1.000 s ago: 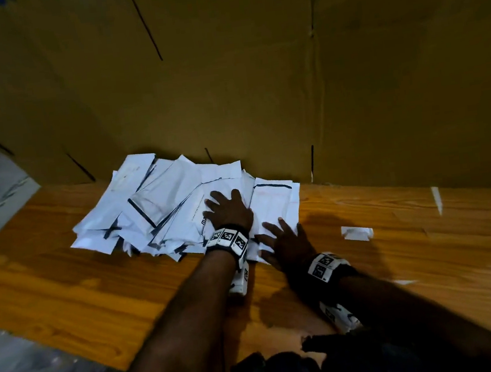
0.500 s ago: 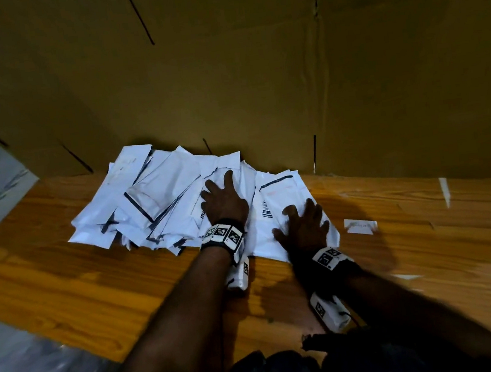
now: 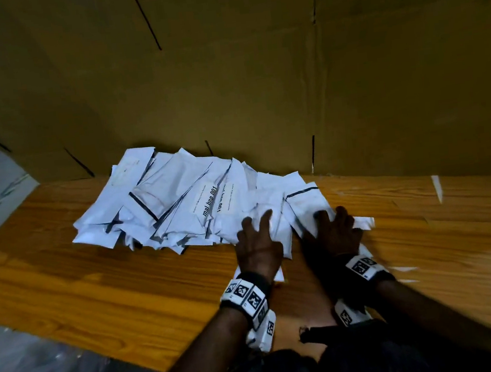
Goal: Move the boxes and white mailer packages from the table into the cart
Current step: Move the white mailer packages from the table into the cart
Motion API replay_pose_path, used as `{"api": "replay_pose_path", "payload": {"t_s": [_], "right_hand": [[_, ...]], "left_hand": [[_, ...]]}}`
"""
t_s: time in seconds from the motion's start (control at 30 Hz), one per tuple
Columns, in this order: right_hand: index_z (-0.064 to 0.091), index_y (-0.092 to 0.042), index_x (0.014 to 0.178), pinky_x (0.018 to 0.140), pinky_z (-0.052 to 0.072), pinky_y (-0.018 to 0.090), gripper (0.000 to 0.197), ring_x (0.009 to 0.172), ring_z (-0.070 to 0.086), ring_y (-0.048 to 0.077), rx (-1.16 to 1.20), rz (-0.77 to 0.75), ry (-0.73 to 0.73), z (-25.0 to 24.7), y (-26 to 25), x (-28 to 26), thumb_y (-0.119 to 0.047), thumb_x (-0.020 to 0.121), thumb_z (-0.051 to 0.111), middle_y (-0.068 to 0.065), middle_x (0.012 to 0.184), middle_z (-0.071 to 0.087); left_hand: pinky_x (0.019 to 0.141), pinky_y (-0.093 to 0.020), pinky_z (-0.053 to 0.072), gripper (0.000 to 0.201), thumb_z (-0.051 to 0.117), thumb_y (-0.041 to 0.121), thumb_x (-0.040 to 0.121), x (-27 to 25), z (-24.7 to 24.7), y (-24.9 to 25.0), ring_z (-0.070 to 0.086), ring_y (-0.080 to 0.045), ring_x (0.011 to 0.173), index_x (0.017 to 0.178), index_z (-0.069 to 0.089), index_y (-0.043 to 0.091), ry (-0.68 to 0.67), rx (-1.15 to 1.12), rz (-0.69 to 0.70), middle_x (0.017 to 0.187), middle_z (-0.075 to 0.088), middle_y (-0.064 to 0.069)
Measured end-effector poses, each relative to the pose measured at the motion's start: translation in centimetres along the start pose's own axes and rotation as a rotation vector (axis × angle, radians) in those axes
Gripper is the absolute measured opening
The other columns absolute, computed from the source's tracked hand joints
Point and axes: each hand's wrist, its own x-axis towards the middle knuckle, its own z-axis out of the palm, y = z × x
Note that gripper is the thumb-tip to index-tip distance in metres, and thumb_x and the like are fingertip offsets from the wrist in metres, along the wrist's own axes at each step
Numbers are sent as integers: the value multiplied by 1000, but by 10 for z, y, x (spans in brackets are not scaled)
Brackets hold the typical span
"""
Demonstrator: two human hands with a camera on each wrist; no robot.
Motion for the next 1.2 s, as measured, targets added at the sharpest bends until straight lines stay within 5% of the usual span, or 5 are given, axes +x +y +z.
{"api": "replay_pose_path", "payload": {"t_s": [0.23, 0.63, 0.8, 1.0, 1.2], "right_hand": [[37, -28, 130, 93, 39, 47, 59, 120, 40, 36, -59, -31, -65, -6, 15, -16, -55, 82, 57, 13, 135, 37], [30, -33, 145, 94, 37, 47, 73, 121, 40, 35, 86, 126, 88, -29, 44, -78, -53, 82, 63, 14, 132, 41], [39, -28, 139, 90, 38, 47, 72, 116, 42, 36, -54, 194, 81, -21, 55, -119, -67, 81, 49, 16, 127, 41], [36, -28, 134, 91, 40, 48, 68, 121, 38, 36, -99, 168, -21, -16, 61, -143, -64, 79, 56, 14, 132, 37], [38, -29, 134, 81, 47, 42, 65, 114, 44, 36, 50, 190, -40, -23, 73, -169, -47, 79, 65, 13, 122, 42]], "left_hand": [[107, -52, 35, 74, 56, 53, 89, -9, 26, -2, 14, -42, 143, 150, 16, 44, -149, 191, -23, 159, 7, -16], [105, -42, 36, 73, 55, 25, 87, -23, 18, -9, 35, -37, 133, 150, 22, 42, -35, 18, 18, 155, 25, -16], [79, -45, 49, 72, 61, 29, 75, -60, 22, -10, 53, -43, 109, 144, 43, 36, 126, -62, 125, 135, 47, -21], [108, -53, 30, 73, 51, 45, 91, -92, 37, -11, 23, -49, 137, 151, 9, 49, -219, 92, 9, 159, 4, -20], [93, -45, 43, 68, 56, 33, 88, -108, 30, -8, 42, -39, 121, 148, 26, 44, -129, 55, 78, 146, 30, -16]]}}
